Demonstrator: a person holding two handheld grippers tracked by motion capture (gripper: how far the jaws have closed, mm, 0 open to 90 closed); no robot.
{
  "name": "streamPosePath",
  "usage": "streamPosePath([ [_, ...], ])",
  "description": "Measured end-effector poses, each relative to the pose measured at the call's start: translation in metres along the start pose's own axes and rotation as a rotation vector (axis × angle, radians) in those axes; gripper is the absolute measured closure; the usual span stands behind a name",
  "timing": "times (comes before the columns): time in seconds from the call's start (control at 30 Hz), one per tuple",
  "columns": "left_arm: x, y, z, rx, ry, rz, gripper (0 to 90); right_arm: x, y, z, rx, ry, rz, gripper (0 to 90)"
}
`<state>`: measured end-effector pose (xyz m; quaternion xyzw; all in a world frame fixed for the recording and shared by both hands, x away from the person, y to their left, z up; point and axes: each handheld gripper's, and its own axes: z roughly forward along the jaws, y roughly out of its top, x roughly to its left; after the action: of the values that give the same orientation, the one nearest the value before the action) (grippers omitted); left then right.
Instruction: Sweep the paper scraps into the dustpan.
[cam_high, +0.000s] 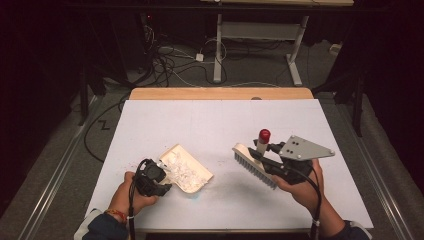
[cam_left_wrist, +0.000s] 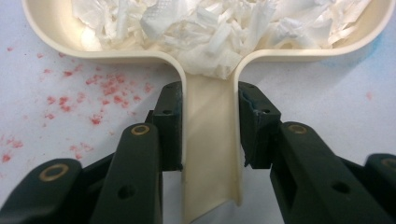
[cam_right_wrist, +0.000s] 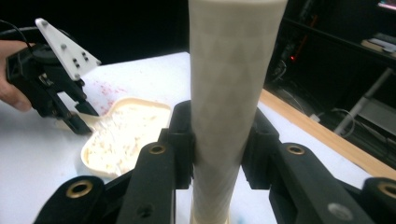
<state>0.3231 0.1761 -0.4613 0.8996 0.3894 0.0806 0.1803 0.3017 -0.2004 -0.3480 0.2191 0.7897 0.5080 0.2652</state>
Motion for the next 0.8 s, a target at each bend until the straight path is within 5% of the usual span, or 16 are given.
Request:
streamPosePath([
  [0.43, 0.008, -0.002, -0.003, -0.037, -0.005, -0.055, 63.1, -0.03, -0.025, -0.052, 0.051, -0.013, 0.07, 70.3],
  [0.8, 0.019, -0.008, -0.006, -0.071, 0.019, -0.127, 63.1, -0.033, -0.045, -0.081, 0.111, 0.014, 0.105, 70.3],
])
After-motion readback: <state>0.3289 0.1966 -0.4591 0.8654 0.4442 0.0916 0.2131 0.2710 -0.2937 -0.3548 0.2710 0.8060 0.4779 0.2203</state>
